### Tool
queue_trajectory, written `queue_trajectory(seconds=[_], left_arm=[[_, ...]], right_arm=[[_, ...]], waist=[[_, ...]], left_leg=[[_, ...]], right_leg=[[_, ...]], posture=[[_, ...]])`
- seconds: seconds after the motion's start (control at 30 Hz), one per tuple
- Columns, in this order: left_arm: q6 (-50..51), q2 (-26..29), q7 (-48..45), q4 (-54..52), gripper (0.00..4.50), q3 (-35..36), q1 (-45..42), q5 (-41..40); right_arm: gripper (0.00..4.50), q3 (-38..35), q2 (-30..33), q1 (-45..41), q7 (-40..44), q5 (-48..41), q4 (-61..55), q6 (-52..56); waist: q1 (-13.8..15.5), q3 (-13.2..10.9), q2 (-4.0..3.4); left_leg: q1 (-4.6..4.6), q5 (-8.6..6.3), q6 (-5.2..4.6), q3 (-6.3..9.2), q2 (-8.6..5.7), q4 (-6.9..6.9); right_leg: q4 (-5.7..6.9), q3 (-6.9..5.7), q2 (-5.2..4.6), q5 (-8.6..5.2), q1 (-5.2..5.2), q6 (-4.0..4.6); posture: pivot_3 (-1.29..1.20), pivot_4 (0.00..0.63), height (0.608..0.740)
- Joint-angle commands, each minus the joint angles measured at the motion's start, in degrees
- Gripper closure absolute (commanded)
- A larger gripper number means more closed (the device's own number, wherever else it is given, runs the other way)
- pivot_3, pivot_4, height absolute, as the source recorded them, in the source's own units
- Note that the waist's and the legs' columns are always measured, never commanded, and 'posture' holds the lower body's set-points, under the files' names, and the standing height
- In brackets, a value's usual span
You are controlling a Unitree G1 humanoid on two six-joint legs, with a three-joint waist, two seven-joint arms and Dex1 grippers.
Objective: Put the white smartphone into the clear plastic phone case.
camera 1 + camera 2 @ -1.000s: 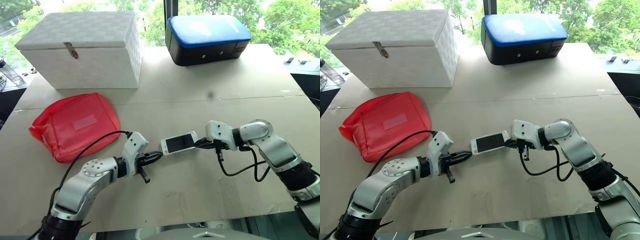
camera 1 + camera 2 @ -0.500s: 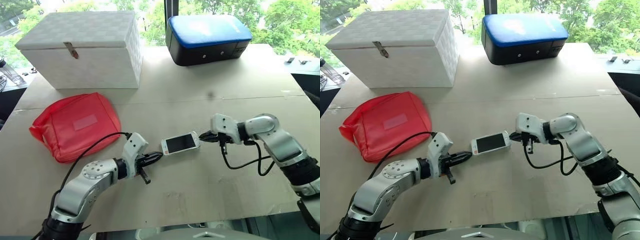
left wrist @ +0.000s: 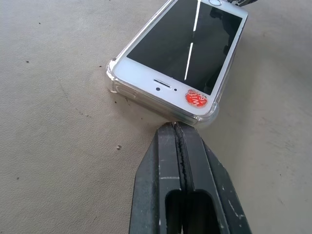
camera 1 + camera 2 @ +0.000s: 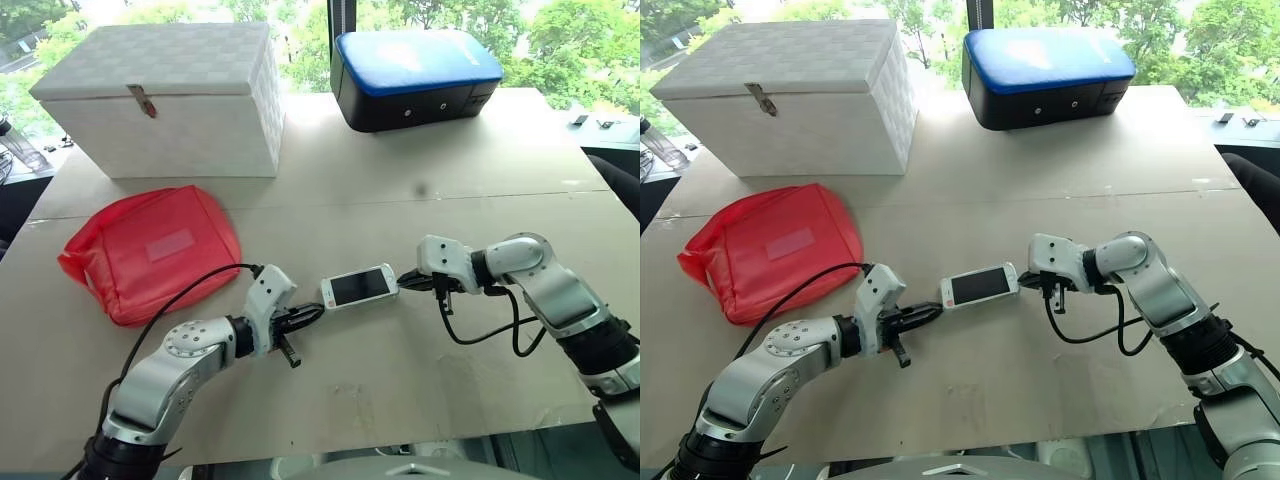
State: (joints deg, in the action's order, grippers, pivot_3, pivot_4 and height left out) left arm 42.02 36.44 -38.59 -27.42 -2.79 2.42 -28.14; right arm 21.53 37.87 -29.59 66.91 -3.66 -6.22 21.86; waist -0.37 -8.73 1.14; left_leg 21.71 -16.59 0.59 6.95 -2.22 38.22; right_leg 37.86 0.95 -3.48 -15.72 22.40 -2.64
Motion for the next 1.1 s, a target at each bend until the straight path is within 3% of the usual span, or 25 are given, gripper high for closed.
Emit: queue_trajectory(seconds=[0.03,0.7,1.1], left_arm=[[0.8,0.0,0.0,0.2,4.5,-1.4,0.6,0.5],[0.6,-0.5,0.0,0.5,4.5,-2.1,0.0,0.6],[0.1,-0.9,0.5,0.8,4.5,-1.8,0.7,0.9]], right_arm=[[4.48,0.7,-0.5,-0.2,0.7,-0.2,-1.8,-0.7],[4.48,2.6,-5.6,-0.7,1.5,-2.3,-2.6,0.5],[4.48,-2.0,1.7,-1.3,1.1,-1.4,-1.7,0.6]], waist=[[0.0,0.0,0.0],[0.1,0.0,-0.01],[0.0,0.0,-0.01]], left_leg=[[0.0,0.0,0.0,0.0,0.0,0.0],[0.0,-0.01,-0.02,0.02,-0.07,0.01],[0.01,-0.02,-0.04,0.01,-0.07,-0.01]], right_leg=[[0.0,0.0,0.0,0.0,0.0,0.0],[-0.02,-0.01,-0.06,0.0,0.0,0.0],[-0.02,-0.01,-0.06,0.0,0.0,0.0]], posture=[[0.0,0.15,0.74],[0.0,0.15,0.74],[0.0,0.15,0.74]])
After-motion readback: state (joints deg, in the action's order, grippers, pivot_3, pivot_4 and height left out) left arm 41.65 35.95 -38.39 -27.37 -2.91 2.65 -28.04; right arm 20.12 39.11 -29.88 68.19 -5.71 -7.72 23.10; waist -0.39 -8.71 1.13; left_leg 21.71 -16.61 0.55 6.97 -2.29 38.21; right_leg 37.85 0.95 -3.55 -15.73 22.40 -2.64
